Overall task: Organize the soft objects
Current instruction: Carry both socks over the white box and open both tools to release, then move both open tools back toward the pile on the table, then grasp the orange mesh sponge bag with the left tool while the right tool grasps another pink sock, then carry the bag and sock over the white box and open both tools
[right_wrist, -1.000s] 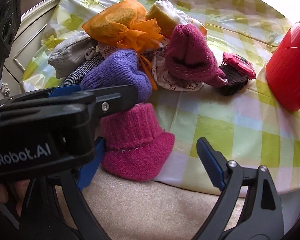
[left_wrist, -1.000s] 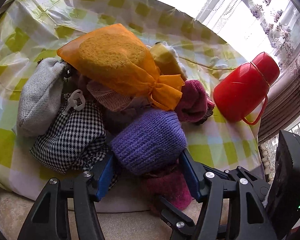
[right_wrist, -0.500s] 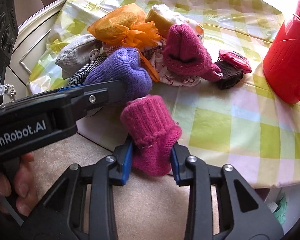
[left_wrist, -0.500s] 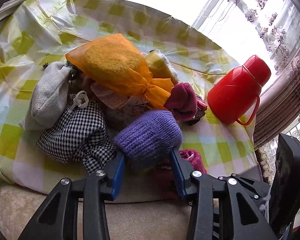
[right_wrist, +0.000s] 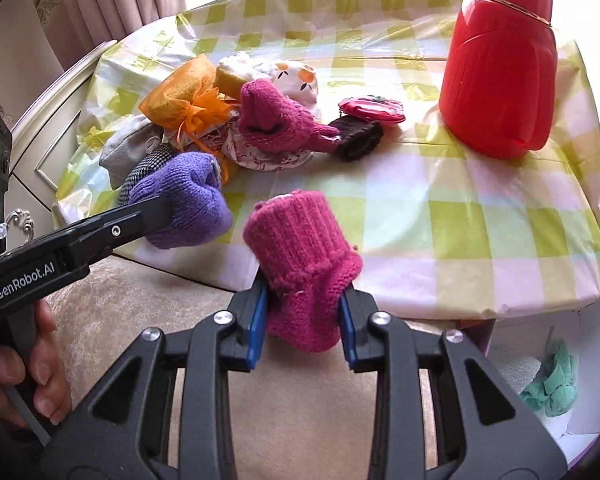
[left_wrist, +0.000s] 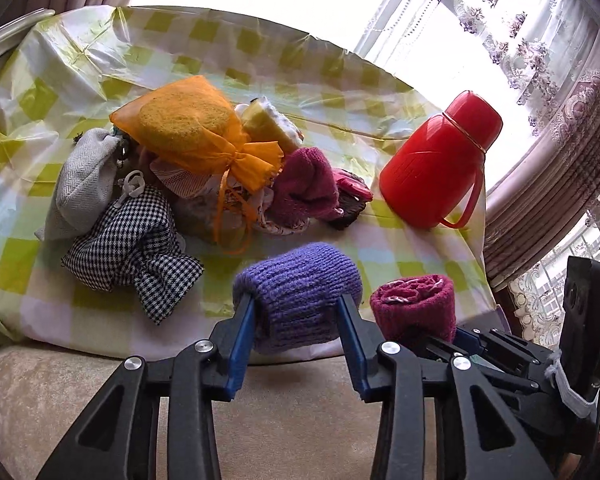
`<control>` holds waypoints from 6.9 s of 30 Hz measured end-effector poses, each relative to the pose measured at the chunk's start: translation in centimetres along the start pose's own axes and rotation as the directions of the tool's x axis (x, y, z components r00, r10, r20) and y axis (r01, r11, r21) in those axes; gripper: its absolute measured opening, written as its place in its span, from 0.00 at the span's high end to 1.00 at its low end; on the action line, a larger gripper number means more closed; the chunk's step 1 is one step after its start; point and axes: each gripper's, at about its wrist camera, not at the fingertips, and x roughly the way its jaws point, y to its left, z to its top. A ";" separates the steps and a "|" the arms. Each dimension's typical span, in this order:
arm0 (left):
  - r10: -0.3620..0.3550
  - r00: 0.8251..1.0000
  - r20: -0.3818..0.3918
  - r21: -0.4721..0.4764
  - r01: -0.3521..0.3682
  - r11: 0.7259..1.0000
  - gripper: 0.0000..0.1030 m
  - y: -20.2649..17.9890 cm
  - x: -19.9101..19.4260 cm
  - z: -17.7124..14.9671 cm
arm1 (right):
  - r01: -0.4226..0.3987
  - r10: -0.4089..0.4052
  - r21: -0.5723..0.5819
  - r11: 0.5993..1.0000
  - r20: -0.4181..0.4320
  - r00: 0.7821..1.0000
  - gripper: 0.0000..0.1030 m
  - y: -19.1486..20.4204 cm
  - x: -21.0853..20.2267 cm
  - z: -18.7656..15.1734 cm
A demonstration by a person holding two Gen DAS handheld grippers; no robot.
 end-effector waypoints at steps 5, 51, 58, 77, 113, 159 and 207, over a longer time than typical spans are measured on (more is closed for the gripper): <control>-0.007 1.000 -0.019 0.055 0.008 0.998 0.80 -2.6 0.2 -0.4 | 0.040 -0.041 0.046 0.998 0.024 0.999 0.67 -2.4 -1.8 -0.9; -0.209 0.910 -0.358 0.412 0.355 0.839 0.28 -24.6 6.2 -6.2 | 0.438 -0.470 0.400 0.805 -0.018 0.882 0.46 -22.3 -12.6 -10.7; -0.161 0.951 -0.264 0.393 0.259 0.882 0.28 -21.2 5.1 -5.4 | 0.432 -0.467 0.400 0.808 -0.011 0.884 0.41 -22.2 -12.5 -10.4; 0.051 0.995 -0.080 0.067 -0.046 0.997 0.28 -3.0 -0.7 -2.1 | 0.344 -0.375 0.289 0.893 0.055 0.926 0.37 -15.5 -10.2 -6.4; 0.190 0.980 0.065 -0.106 -0.183 0.977 0.16 7.9 5.1 12.6 | 0.189 -0.161 -0.177 0.966 0.164 0.973 0.21 3.7 6.2 9.0; 0.038 0.990 0.136 0.073 -0.048 0.996 0.76 -0.1 -0.9 4.9 | 0.124 -0.115 -0.056 0.991 0.143 0.983 0.69 -1.3 0.1 3.8; -0.263 0.880 -0.396 0.527 0.452 0.719 0.27 -25.1 2.4 -7.8 | 0.441 -0.458 0.359 0.823 -0.041 0.888 0.36 -24.1 -15.4 -11.8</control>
